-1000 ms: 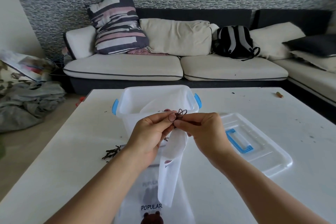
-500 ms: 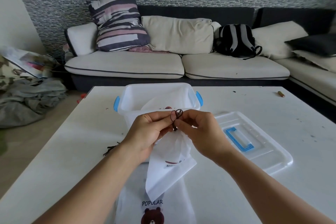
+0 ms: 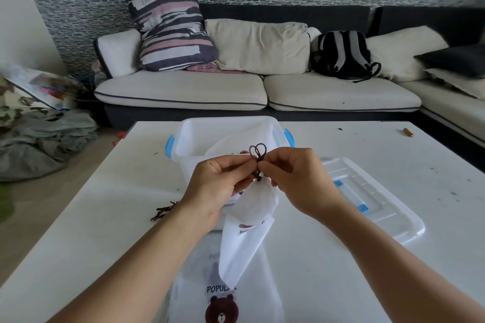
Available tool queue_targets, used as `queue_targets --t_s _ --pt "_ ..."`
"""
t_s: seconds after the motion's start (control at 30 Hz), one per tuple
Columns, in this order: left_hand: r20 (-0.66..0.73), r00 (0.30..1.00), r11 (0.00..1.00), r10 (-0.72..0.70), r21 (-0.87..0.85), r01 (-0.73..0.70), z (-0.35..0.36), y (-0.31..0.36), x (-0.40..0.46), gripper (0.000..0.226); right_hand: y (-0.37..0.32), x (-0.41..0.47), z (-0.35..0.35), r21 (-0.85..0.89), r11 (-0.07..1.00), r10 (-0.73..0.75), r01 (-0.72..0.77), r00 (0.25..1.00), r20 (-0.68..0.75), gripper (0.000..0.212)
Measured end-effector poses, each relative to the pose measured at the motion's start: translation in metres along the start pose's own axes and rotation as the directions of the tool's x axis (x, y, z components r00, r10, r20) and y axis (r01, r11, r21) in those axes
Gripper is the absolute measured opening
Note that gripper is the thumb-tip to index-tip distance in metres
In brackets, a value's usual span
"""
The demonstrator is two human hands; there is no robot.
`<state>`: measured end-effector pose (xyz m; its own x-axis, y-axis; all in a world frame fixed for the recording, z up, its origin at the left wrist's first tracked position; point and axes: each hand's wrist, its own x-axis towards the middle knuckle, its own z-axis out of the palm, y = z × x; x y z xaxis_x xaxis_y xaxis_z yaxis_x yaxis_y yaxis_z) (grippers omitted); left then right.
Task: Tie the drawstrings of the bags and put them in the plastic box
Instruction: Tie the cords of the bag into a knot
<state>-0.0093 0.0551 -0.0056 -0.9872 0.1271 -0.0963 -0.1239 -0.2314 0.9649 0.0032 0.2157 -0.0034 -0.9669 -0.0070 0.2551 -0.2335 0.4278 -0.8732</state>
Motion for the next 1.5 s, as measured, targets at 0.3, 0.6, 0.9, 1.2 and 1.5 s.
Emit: queue_targets --t_s 0.3,0.6,0.9,1.2,1.5 --pt "0.064 0.990 0.951 0.124 0.277 -0.137 0.001 -0.003 -0.008 0.010 0.001 -0.001 0.000 -0.203 0.978 -0.052 0.047 0.999 -0.017 0.011" --pt "-0.053 0.998 0.999 -0.025 0.028 0.027 0.005 -0.008 -0.001 0.004 -0.003 -0.004 -0.003 -0.129 0.990 -0.061 0.061 0.998 0.008 0.009" --pt "-0.017 0.994 0.992 0.109 0.066 -0.108 0.005 -0.004 0.002 0.009 -0.006 0.001 -0.025 0.281 0.904 0.260 -0.322 0.936 0.236 0.007" --pt "0.110 0.988 0.982 0.111 0.141 -0.126 0.001 -0.001 0.002 0.007 -0.010 -0.001 -0.021 0.209 0.958 0.151 -0.198 0.964 0.221 0.009" --pt "0.123 0.982 0.978 0.144 0.136 -0.161 -0.005 0.002 0.004 0.010 -0.009 -0.004 -0.015 0.321 0.901 0.214 -0.292 0.943 0.256 0.010"
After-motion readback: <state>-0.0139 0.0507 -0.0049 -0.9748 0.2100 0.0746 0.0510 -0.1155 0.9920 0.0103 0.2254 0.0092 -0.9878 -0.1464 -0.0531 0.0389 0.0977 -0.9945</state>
